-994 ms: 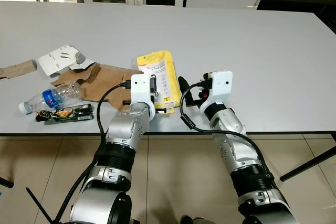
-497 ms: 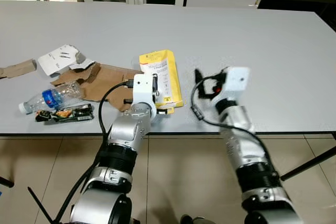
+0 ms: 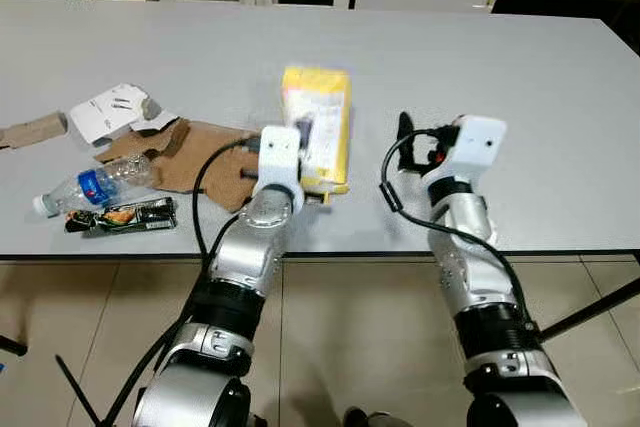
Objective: Picking trash to rubbish bin
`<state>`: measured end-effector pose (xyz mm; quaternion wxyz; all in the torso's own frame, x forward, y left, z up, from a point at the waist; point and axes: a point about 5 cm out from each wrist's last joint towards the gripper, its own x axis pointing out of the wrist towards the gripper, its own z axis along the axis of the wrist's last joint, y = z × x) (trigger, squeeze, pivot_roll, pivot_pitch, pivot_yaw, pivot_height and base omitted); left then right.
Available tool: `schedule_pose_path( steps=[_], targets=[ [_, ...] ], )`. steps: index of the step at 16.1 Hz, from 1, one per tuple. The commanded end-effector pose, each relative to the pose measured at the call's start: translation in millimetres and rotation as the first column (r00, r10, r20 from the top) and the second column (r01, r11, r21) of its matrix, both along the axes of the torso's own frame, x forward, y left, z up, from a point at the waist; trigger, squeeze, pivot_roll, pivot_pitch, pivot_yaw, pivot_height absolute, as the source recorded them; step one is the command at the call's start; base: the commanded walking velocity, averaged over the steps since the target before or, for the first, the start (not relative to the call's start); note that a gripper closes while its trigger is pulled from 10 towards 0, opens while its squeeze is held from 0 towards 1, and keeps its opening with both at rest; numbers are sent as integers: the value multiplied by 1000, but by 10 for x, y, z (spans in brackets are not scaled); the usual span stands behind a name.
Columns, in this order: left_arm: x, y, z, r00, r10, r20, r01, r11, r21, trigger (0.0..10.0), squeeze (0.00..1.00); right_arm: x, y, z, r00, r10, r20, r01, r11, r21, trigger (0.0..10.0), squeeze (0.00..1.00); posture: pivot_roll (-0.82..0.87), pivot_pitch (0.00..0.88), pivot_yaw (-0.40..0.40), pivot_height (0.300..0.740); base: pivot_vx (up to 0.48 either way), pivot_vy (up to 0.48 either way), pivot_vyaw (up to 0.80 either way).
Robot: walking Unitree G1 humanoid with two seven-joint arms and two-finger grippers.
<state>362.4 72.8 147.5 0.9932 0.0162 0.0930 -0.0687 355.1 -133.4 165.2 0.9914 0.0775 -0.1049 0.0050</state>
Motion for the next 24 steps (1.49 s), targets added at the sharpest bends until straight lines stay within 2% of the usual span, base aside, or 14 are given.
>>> schedule_pose_path(
  steps=[1, 2, 4, 8, 9, 11, 17, 19, 24],
  targets=[
    [7, -64, 95, 998, -28, 59, 28, 1000, 8, 10000, 0, 20, -19, 43, 1000, -13, 13, 13, 1000, -4, 10000, 0, -14, 69, -47, 740, 0, 0, 0],
    [6, -55, 117, 996, -23, 85, 21, 1000, 21, 10000, 0, 18, -12, 53, 1000, -13, 17, 13, 1000, -6, 10000, 0, -17, 69, -45, 740, 0, 0, 0],
    [-7, 15, 157, 982, -25, 185, 6, 995, 99, 10000, 0, 9, 4, 63, 1000, -19, 25, 19, 1000, -6, 10000, 0, -23, 73, -39, 740, 0, 0, 0],
    [22, 267, 200, 968, 45, 248, -64, 995, 73, 10000, 0, 6, 28, 61, 999, -18, 28, 18, 1000, -5, 10000, 0, -20, 84, -27, 740, 0, 0, 0],
    [30, 404, 242, 955, 83, 284, -104, 993, 60, 10000, 0, 0, 41, 55, 999, -20, 28, 20, 1000, -1, 10000, 0, -19, 86, -19, 740, 0, 0, 0],
    [33, 482, 317, 936, 106, 335, -124, 992, 33, 10000, 0, -7, 52, 49, 999, -22, 27, 22, 1000, 4, 10000, 0, -16, 87, -14, 740, 0, 0, 0],
    [22, 528, 451, 894, 113, 433, -128, 992, 5, 10000, 0, -8, 61, 52, 999, -26, 31, 26, 1000, 9, 10000, 0, -17, 84, -10, 740, 0, 0, 0],
    [14, 549, 471, 884, 108, 455, -133, 991, 22, 10000, 0, -12, 57, 55, 999, -33, 35, 33, 999, 13, 10000, 0, -15, 81, -8, 740, 0, 0, 0],
    [3, 689, 516, 852, 89, 515, -174, 977, 120, 10000, 0, -18, 4, 68, 998, -55, 43, 54, 998, 19, 10000, 0, -1, 77, -8, 740, 0, 0, 0]
  ],
)
